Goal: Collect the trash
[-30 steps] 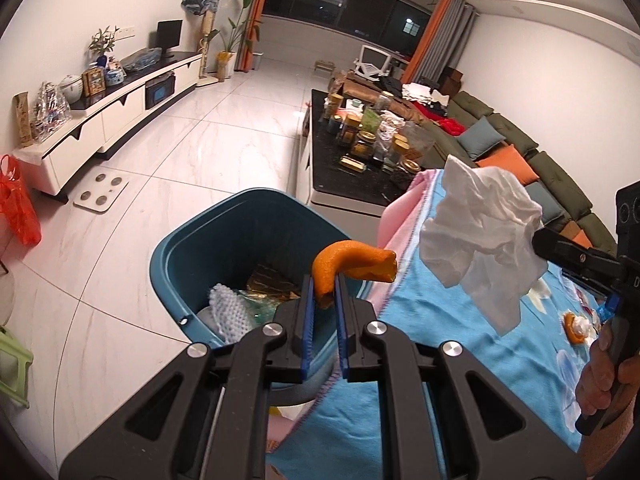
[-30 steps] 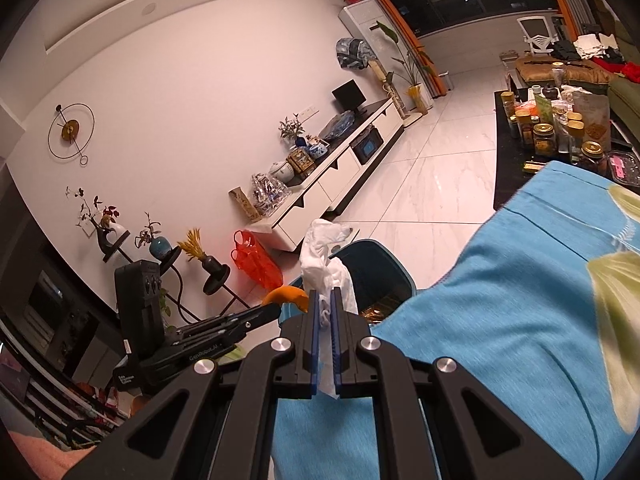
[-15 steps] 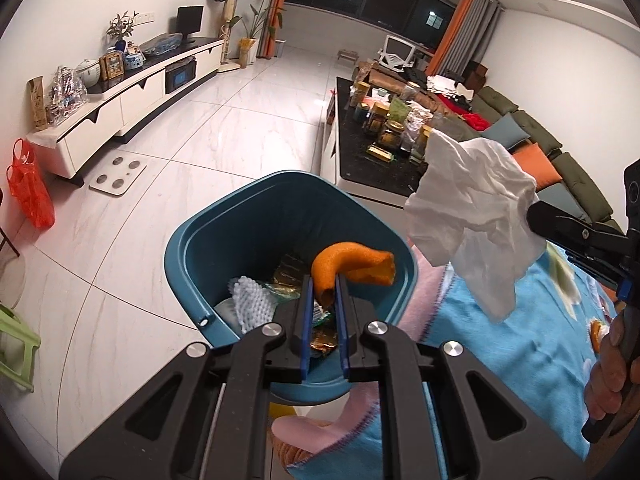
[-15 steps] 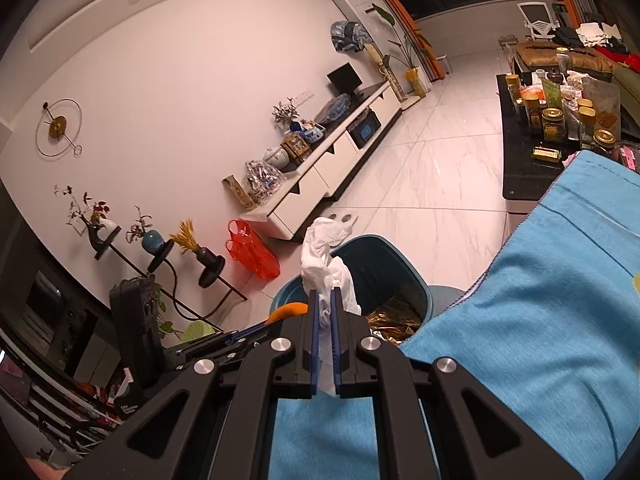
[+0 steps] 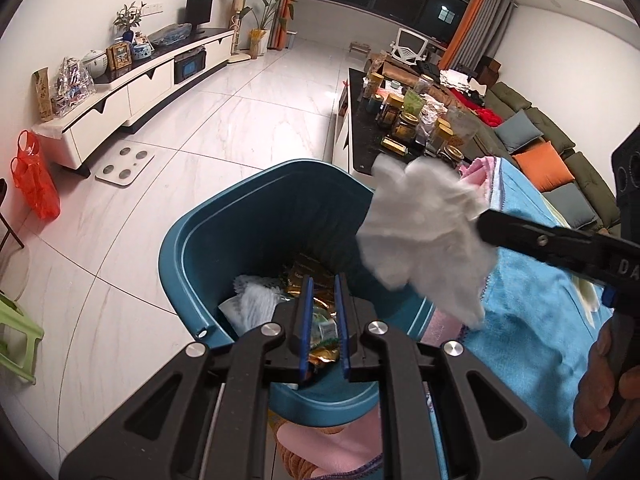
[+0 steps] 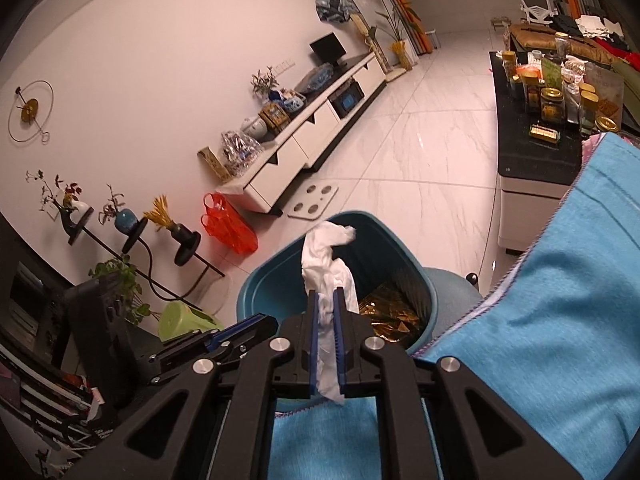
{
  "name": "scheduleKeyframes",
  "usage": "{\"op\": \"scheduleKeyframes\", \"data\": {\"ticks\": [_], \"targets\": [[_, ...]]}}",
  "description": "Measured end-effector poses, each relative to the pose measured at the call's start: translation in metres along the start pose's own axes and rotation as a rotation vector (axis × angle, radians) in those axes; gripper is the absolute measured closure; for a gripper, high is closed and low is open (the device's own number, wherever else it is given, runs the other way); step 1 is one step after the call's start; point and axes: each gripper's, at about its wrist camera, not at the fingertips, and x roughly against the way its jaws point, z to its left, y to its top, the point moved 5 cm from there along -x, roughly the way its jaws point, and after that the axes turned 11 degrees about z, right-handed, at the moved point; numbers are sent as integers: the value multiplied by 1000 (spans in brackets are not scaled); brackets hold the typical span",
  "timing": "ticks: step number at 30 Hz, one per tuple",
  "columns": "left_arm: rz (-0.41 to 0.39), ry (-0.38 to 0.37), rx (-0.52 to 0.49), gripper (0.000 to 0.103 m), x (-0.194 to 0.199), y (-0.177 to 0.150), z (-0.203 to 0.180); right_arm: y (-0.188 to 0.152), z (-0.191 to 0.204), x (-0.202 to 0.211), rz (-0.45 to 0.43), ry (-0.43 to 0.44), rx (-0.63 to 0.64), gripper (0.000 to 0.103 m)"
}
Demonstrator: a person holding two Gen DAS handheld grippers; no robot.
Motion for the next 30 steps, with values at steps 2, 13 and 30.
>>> {"op": "scheduleKeyframes", "data": {"ticks": [2, 13, 30], "targets": [[-6, -3, 1, 92, 2, 0, -1, 0, -1, -6, 12, -18, -6, 89], [-83, -59, -104, 54, 31, -14, -28, -14, -17, 18, -19, -21, -46, 67], [-129, -252, -394, 19, 60, -86, -173, -134, -80, 174, -243, -231, -69, 54]]}}
